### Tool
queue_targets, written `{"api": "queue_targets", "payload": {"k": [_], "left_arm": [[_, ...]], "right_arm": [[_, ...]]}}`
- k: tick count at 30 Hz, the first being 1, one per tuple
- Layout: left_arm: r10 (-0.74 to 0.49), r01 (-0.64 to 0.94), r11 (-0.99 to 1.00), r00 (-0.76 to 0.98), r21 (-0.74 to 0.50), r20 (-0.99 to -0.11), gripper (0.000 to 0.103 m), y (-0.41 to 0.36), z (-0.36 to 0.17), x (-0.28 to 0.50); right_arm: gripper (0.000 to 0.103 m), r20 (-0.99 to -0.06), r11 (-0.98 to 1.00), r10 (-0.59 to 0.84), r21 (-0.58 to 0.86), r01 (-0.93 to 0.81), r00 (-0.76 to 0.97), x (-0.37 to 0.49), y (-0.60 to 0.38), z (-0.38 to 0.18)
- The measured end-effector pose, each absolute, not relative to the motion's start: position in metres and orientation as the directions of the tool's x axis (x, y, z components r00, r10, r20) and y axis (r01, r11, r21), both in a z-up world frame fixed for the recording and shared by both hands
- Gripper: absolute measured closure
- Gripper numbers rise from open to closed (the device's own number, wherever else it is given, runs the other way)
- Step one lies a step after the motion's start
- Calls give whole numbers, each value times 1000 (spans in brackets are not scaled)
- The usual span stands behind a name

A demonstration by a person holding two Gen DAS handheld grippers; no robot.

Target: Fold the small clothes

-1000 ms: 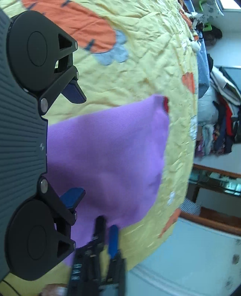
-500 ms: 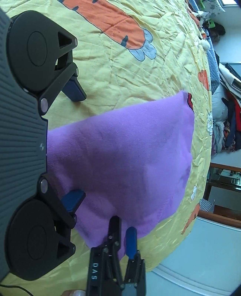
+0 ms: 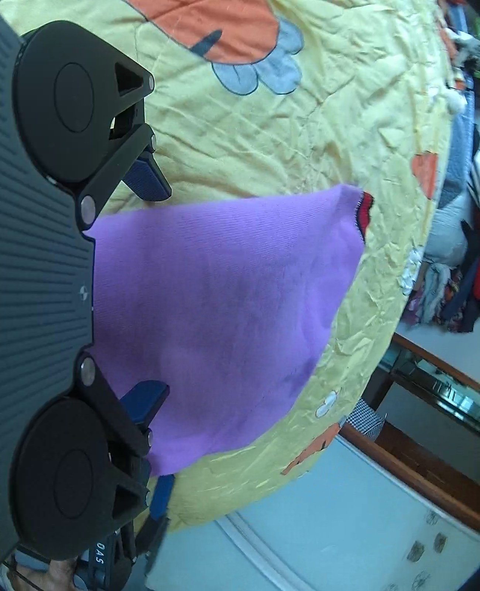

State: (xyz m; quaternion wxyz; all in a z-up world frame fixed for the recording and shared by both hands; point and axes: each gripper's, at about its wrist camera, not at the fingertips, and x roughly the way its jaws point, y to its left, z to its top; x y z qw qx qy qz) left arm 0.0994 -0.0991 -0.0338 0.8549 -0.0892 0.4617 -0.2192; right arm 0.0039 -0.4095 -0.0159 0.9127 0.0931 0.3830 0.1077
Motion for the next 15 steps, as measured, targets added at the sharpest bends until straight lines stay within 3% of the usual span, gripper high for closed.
{"api": "queue_targets", "payload": {"k": [10,15], "left_arm": [[-487,295,872,448,-390,-750,0,-110,-37,119],[-552,207,833,372,-512,-746,0,-103,-37,144]], "right_arm": [[17,-567,835,507,511,-205,649,30,-426,-35],[18,-574,847,493,487,-211,654,44,-402,-35]]}}
